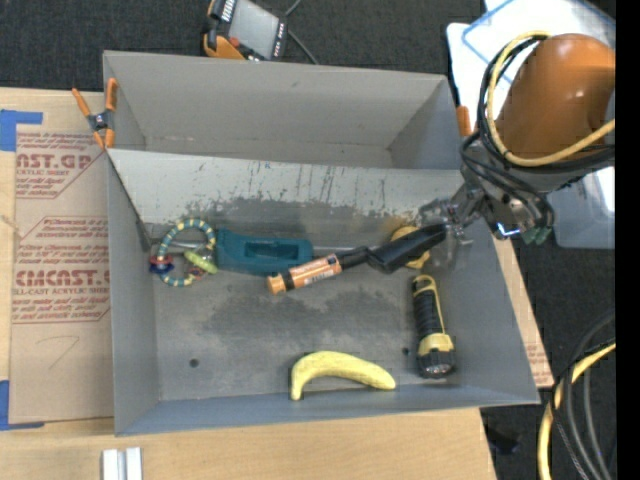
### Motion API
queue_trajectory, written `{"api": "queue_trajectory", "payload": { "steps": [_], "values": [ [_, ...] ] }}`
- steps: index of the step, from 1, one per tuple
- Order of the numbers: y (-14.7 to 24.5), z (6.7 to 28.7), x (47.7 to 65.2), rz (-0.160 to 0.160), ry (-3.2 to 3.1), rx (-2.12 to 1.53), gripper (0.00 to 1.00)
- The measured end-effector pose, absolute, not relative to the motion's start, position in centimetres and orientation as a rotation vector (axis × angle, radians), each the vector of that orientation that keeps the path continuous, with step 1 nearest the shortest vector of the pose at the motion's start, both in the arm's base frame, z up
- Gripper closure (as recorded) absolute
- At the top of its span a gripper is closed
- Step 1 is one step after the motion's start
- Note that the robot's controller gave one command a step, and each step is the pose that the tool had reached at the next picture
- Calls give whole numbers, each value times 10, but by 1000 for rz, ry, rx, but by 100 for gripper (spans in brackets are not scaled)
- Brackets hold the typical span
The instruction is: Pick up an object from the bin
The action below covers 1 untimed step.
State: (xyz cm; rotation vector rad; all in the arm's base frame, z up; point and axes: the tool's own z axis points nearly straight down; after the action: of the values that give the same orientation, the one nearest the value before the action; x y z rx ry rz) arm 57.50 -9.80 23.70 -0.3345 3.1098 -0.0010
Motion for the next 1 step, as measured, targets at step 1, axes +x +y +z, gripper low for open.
{"api": "queue_trajectory", "payload": {
  "steps": [1],
  "values": [
    [-99, 234, 552, 1, 3117, -348, 100]
  ]
}}
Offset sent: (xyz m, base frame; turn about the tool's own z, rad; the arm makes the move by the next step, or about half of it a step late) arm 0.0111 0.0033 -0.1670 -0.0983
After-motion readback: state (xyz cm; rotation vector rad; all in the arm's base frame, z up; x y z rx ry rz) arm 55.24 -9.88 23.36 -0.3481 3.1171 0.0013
